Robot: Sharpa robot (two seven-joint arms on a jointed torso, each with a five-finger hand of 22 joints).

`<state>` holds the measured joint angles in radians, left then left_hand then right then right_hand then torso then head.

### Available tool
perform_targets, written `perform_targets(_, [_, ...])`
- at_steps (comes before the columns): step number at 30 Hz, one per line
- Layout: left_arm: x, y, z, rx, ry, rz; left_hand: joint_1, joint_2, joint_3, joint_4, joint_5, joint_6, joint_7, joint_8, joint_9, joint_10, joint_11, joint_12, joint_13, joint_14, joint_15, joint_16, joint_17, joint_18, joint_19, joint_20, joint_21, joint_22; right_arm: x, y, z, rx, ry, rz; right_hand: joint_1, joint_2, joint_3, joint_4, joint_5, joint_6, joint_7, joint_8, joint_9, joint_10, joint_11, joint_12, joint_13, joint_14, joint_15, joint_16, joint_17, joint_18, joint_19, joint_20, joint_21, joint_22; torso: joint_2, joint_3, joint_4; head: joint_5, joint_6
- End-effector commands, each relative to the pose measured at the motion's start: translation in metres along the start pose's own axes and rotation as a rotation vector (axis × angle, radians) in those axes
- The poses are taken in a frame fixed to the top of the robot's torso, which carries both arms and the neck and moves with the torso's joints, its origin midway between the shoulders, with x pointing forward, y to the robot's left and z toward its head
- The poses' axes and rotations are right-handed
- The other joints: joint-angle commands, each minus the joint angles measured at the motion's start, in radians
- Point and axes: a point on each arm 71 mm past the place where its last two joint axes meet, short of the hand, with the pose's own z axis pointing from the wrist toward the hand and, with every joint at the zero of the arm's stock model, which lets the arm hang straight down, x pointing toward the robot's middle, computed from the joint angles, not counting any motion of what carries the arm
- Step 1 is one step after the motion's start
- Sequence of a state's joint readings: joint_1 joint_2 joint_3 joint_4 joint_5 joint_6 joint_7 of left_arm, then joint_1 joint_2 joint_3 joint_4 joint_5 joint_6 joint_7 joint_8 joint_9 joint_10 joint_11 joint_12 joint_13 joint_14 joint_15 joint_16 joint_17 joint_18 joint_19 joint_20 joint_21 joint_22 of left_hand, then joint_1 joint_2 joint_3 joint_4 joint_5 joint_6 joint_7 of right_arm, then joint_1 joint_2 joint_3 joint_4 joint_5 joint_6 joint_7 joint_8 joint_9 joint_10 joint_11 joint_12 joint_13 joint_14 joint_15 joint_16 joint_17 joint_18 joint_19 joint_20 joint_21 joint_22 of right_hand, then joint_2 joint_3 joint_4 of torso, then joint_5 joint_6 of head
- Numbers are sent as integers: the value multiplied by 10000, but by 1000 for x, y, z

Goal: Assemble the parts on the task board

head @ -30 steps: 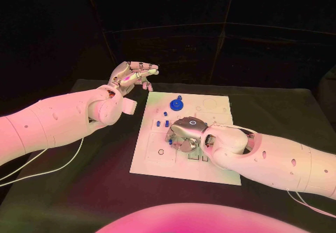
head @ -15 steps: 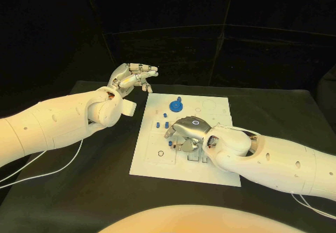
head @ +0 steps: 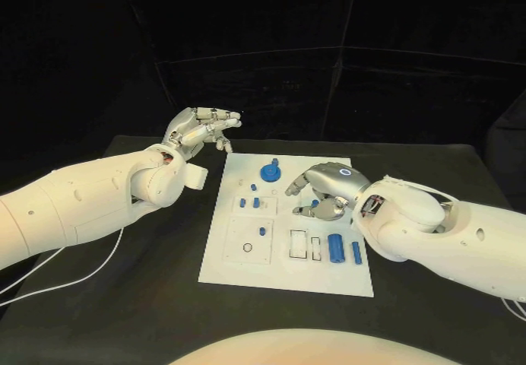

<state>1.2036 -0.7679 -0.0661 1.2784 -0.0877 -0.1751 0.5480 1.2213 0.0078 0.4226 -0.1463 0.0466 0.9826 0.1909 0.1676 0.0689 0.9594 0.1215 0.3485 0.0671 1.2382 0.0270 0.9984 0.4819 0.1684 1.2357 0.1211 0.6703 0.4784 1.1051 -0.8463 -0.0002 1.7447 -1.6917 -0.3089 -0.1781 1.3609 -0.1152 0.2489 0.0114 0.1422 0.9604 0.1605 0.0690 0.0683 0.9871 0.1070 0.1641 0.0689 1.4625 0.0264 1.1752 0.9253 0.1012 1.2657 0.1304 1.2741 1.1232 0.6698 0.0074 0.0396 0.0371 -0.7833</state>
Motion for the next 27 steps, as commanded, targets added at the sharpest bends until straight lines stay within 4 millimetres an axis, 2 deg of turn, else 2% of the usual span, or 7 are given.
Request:
perform_targets(1, [1, -1, 1, 38, 108, -108, 72, -40, -16, -65, 24, -84, 19, 65, -7, -96, -2, 58, -3, -58, -1, -32, -8, 138, -91, 8, -51, -9, -5, -19, -5, 861, 369, 238, -49, -86, -226, 13, 158, -106, -21, -49, -13, -158, 11, 99, -18, -48, -64, -81, -101, 51, 3, -39, -50, -88, 10, -10, 27, -101, 82])
perform_targets(4, [1, -1, 1, 35, 101, -104, 74, -39, -15, -66, 24, -84, 19, 66, -7, -96, -2, 59, -3, -58, -1, -32, -9, 138, -91, 8, -52, -9, -9, -30, -10, 1115, 421, 20, -53, -111, -447, 49, 333, -159, -51, -44, -10, -284, 19, 177, -20, -61, -60, -132, -190, 69, -60, -36, -132, -187, 23, -3, 21, -102, 107])
perform_targets(6, [1, -1, 1, 33, 90, -97, 82, -34, -13, -72, 24, -84, 19, 70, -6, -99, -2, 62, -3, -59, -1, -31, -12, 139, -90, 9, -55, -12, -11, -34, -11, 1213, 453, -122, -46, -112, -575, 76, 391, -184, -87, -42, -9, -360, 26, 222, -22, -60, -55, -141, -212, 78, -88, -33, -172, -233, 24, 16, 4, -109, 109])
perform_targets(11, [1, -1, 1, 32, 107, -106, 82, -34, -13, -72, 24, -84, 19, 70, -6, -99, -2, 62, -3, -59, -1, -31, -12, 139, -90, 9, -55, -12, -10, -39, -12, 1316, 663, -356, -33, -108, -655, 93, 415, -204, -113, -43, -9, -410, 31, 252, -22, -59, -51, -145, -225, 85, -106, -31, -199, -265, 28, 7, 39, -142, 133])
perform_targets(19, [1, -1, 1, 30, 112, -107, 82, -34, -13, -72, 24, -84, 19, 70, -6, -99, -2, 62, -3, -59, -1, -31, -12, 139, -90, 9, -55, -12, -5, -39, -9, 1236, 1295, -529, 38, -44, -792, 119, 447, -211, -144, -30, -2, -410, 20, 374, -8, -59, -55, -162, -268, 86, -97, -30, -214, -274, 27, 7, 37, -136, 122])
perform_targets(22, [1, -1, 1, 30, 113, -107, 84, -34, -13, -73, 24, -84, 19, 71, -5, -100, -2, 63, -3, -60, -1, -31, -13, 139, -90, 9, -56, -13, -3, -39, -7, 1224, 1463, -556, 79, 4, -843, 127, 451, -196, -139, -20, 3, -360, 4, 456, 0, -59, -67, -172, -289, 88, -93, -36, -224, -283, 21, 11, 28, -123, 114])
perform_targets(27, [2, 0, 1, 30, 126, -114, 95, -31, -12, -83, 24, -83, 18, 76, -4, -103, -2, 69, -2, -62, -1, -30, -18, 139, -89, 9, -61, -16, 3, -39, -3, 1252, 1776, -590, 257, 231, -933, 141, 459, -77, -95, 13, 16, -43, -76, 744, -4, -57, -131, -211, -365, 65, 11, -86, -162, -183, 25, 7, 39, -111, 101])
